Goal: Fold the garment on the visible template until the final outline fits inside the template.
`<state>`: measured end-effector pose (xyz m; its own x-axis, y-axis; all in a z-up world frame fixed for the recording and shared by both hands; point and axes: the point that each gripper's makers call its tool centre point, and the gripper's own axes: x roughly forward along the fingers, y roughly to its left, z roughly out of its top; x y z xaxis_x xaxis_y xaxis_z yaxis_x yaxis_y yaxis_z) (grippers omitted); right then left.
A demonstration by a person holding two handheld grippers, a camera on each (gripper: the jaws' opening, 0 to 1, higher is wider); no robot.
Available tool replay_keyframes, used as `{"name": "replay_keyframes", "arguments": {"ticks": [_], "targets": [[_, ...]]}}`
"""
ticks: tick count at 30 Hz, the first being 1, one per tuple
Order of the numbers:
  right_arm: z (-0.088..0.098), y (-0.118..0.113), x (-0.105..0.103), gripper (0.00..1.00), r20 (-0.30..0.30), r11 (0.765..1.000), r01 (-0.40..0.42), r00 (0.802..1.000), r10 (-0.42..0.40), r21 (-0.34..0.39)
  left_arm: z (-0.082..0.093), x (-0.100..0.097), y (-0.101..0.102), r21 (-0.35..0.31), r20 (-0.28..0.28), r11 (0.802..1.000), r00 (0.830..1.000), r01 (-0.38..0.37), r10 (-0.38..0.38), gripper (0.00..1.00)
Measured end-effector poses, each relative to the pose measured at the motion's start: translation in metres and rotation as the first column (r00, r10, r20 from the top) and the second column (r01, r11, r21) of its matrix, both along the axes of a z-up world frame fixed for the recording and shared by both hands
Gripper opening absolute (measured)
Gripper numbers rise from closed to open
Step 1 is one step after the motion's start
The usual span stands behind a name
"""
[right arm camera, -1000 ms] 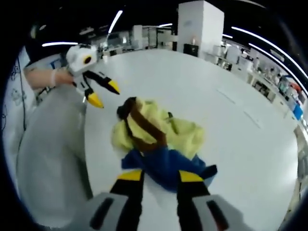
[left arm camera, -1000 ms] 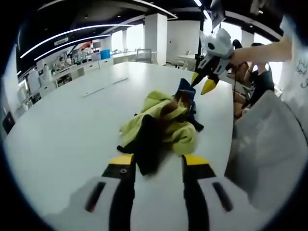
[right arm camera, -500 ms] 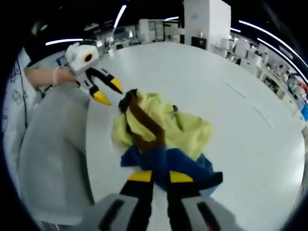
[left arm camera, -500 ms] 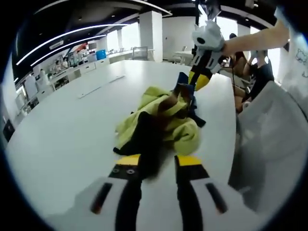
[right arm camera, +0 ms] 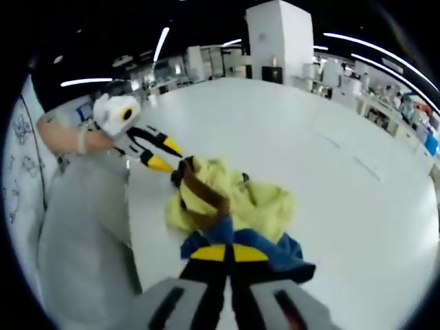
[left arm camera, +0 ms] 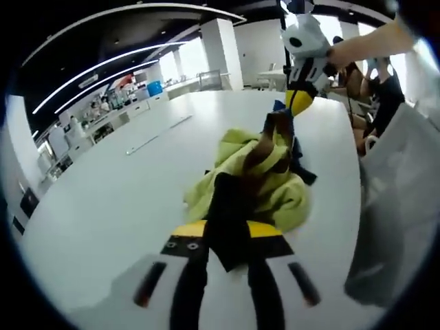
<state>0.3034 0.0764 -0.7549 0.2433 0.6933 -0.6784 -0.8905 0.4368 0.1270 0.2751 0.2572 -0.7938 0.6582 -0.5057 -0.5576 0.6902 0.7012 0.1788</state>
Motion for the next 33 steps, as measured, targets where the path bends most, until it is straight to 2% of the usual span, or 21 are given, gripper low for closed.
{"name": "replay_keyframes", "arguments": {"ticks": [3,7,9,13,16,22,26,29,33], "targets": [[0.011,0.001,0.007,0.0,-0.006,0.997,0.047,0.999,-0.047,0.065,-0.002,0.0,-0.004,0.07,0.029,0.997,0.999,0.043,-0.045,0.18],[0.021,0.001,0.018,0.0,-0.002,0.988,0.1,0.995,-0.101,0.12,-0.007,0.001,-0.004,0.099,0.038,0.994,0.998,0.047,-0.051,0.17],[0.023,-0.001,0.027,0.0,-0.008,0.981,0.134,0.991,-0.134,0.142,-0.011,0.006,0.0,0.123,0.04,0.992,0.999,0.018,-0.023,0.14],[0.027,-0.002,0.034,0.0,-0.009,0.972,0.166,0.986,-0.166,0.166,-0.005,0.013,-0.006,0.118,0.064,0.993,0.998,0.01,-0.018,0.07],[0.027,-0.005,0.038,0.0,-0.006,0.97,0.174,0.984,-0.176,0.169,0.0,0.016,-0.008,0.092,0.073,0.996,0.997,0.009,-0.016,0.01],[0.033,-0.007,0.036,0.0,-0.003,0.962,0.2,0.979,-0.203,0.186,0.013,0.015,-0.008,0.035,0.056,0.999,0.998,-0.007,0.005,0.0],[0.039,-0.01,0.033,0.0,-0.001,0.954,0.218,0.975,-0.223,0.207,0.029,0.016,-0.006,-0.064,0.026,0.998,0.999,-0.028,0.029,0.0],[0.047,-0.014,0.033,0.0,-0.013,0.94,0.24,0.97,-0.244,0.244,0.042,0.019,0.0,-0.157,-0.015,0.986,0.999,-0.047,0.045,0.0],[0.061,-0.018,0.031,0.0,-0.018,0.919,0.267,0.962,-0.274,0.29,0.069,0.023,0.009,-0.208,-0.018,0.976,0.998,-0.066,0.064,0.0]]}}
